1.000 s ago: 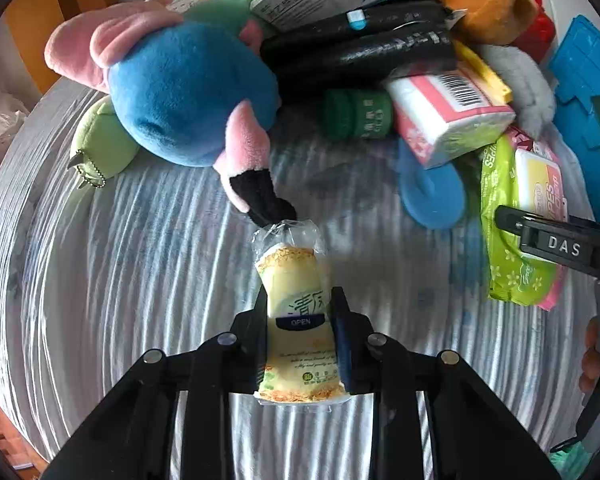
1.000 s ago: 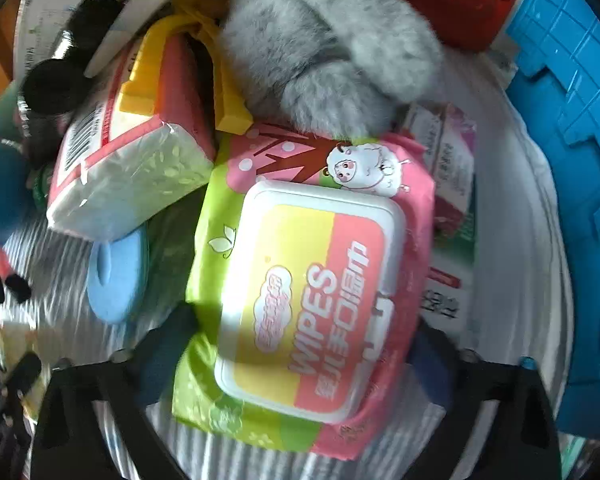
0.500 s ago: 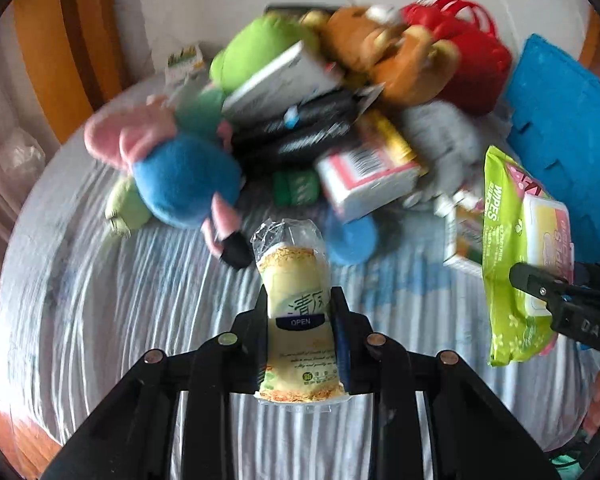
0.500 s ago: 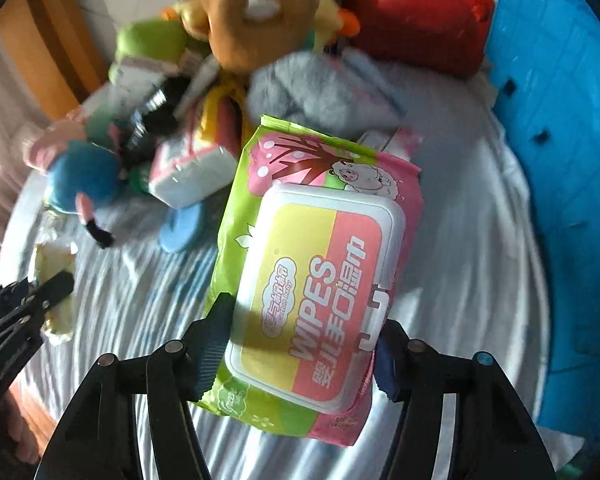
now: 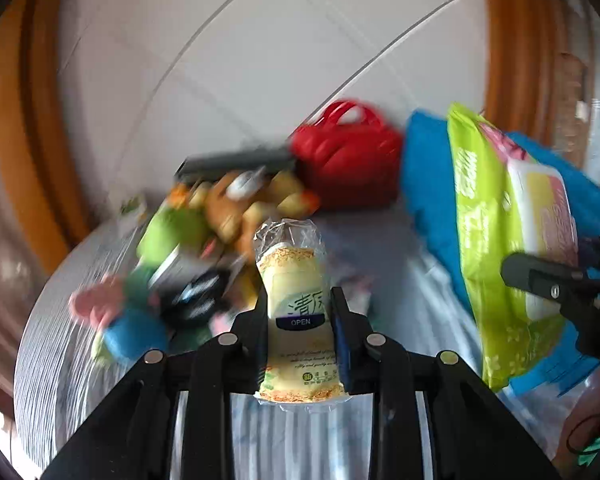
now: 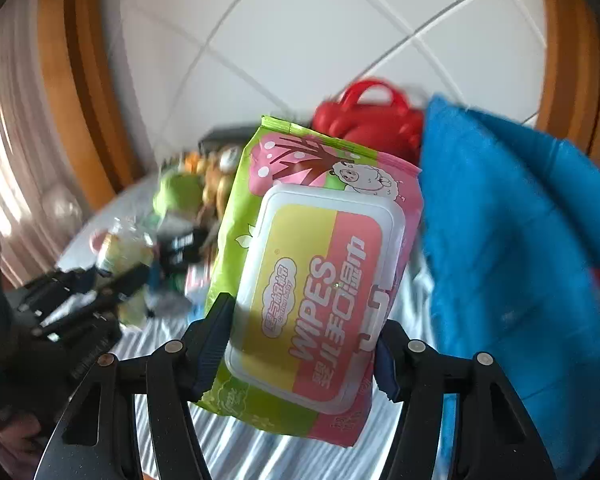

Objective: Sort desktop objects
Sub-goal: 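Carry the snack pack and wipes pack over the blue bin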

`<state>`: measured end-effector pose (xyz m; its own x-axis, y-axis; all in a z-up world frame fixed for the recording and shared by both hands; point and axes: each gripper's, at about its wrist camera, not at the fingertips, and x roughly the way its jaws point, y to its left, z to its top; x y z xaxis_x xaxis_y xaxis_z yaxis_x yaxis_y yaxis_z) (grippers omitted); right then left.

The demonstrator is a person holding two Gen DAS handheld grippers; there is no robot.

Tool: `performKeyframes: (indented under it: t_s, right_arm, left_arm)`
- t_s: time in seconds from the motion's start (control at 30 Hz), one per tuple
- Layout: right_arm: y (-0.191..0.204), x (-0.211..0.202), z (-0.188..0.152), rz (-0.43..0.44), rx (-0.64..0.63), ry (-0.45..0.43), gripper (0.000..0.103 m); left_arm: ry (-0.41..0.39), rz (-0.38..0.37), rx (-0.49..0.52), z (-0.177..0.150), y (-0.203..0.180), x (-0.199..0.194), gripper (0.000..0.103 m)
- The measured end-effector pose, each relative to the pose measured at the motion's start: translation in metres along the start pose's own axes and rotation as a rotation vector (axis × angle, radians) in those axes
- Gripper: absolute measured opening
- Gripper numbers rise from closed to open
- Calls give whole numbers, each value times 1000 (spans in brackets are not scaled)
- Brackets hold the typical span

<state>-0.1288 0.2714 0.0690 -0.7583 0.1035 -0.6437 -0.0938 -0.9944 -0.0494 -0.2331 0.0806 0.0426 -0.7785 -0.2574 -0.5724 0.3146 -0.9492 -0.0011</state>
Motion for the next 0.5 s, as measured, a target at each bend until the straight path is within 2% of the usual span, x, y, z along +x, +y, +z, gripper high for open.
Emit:
performKeyframes:
  t_s: [0.2, 0.3, 0.5]
  right_arm:
    - [-59, -67, 22, -91, 27, -151, 62]
    - [-95, -94, 32, -158, 38, -193, 62]
    - [-176, -121, 39, -317, 16, -175, 62]
  left_arm:
    - [-120, -95, 64, 47, -72, -23, 26]
    - [-169, -136, 88, 70, -110, -31, 26]
    - [-199, -221, 142, 104, -195, -34, 26]
